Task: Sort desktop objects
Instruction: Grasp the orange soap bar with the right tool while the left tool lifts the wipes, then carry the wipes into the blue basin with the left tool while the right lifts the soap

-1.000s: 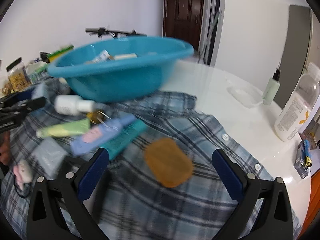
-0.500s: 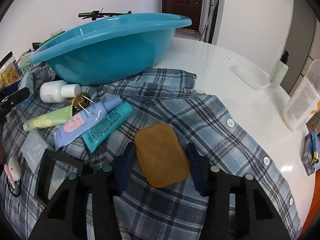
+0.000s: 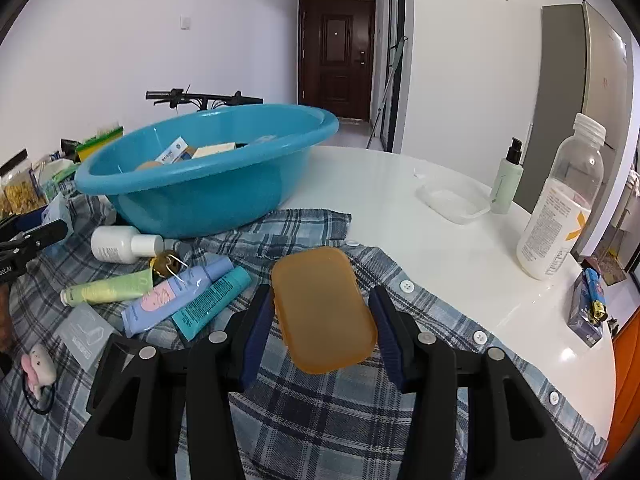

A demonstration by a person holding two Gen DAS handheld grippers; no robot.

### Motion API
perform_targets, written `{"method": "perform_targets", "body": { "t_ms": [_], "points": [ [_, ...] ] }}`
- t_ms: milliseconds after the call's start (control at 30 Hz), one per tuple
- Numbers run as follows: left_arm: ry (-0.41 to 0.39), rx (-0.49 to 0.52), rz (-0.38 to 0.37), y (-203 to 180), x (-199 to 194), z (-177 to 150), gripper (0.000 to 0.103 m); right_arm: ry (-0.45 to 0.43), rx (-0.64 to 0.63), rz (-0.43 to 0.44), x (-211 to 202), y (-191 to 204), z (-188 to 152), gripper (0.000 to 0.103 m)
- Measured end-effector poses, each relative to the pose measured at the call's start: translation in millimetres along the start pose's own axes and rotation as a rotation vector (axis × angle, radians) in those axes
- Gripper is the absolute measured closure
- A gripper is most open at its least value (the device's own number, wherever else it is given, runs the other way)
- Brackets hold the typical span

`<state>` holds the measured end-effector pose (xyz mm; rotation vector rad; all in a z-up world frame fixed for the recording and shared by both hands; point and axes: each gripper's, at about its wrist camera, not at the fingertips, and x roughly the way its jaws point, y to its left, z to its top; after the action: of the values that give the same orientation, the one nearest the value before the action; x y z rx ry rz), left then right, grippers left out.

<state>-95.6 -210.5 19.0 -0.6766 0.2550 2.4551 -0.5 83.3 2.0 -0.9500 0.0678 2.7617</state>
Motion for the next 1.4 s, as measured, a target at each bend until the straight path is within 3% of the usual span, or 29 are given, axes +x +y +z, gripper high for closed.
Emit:
{"method": "perform_targets", "body": {
  "t_ms": [267, 467, 533, 600, 733, 767, 867, 1100, 1133, 1200, 1400],
  "points": [
    [-0.074, -0.042, 0.028, 12.4, -19.5, 10.1, 0.027, 0.009, -0.004, 0.041, 3.4, -0.5, -0.6, 0.055],
    [-0.140, -0.024, 0.037, 0.6, -41.1, 32.7, 0.027, -0.011, -0.023, 0.048, -0.5, 4.1, -3.0, 0.054],
    [-0.157, -0.020, 0.032, -4.7, -42.4, 43.8, 0.027, -0.015, -0.033, 0.045, -1.3, 6.2, -3.3, 0.057],
    [-0.162, -0.019, 0.034, -9.6, -39.9, 56.2, 0.027, -0.018, -0.036, 0.051, -1.9, 6.8, -3.5, 0.068],
    [-0.183, -0.038, 0.000, -20.0, -31.4, 82.4, 0.027, -0.034, -0.014, 0.049, -4.5, 2.3, -3.6, 0.069],
    [-0.186, -0.041, -0.006, -21.7, -29.3, 87.0, 0.027, -0.033, -0.001, 0.038, -4.3, 0.0, -3.4, 0.064],
    [-0.181, -0.041, -0.023, -27.8, -13.9, 102.0, 0.027, 0.027, 0.020, 0.050, 7.7, -4.1, -2.3, 0.038],
    [-0.141, -0.057, -0.031, -23.7, 21.1, 105.4, 0.027, 0.186, -0.050, 0.047, 37.7, 9.0, -4.9, 0.036],
    [-0.137, -0.063, -0.038, -22.0, 24.4, 102.8, 0.027, 0.207, -0.062, 0.048, 41.7, 11.3, -5.8, 0.037],
    [-0.114, -0.077, -0.046, -18.9, 32.2, 98.7, 0.027, 0.235, -0.085, 0.046, 46.4, 14.8, -7.5, 0.057],
    [-0.136, -0.085, -0.047, -13.9, 27.5, 93.2, 0.027, 0.192, -0.133, 0.005, 38.5, 21.9, -8.6, 0.060]
  ]
}}
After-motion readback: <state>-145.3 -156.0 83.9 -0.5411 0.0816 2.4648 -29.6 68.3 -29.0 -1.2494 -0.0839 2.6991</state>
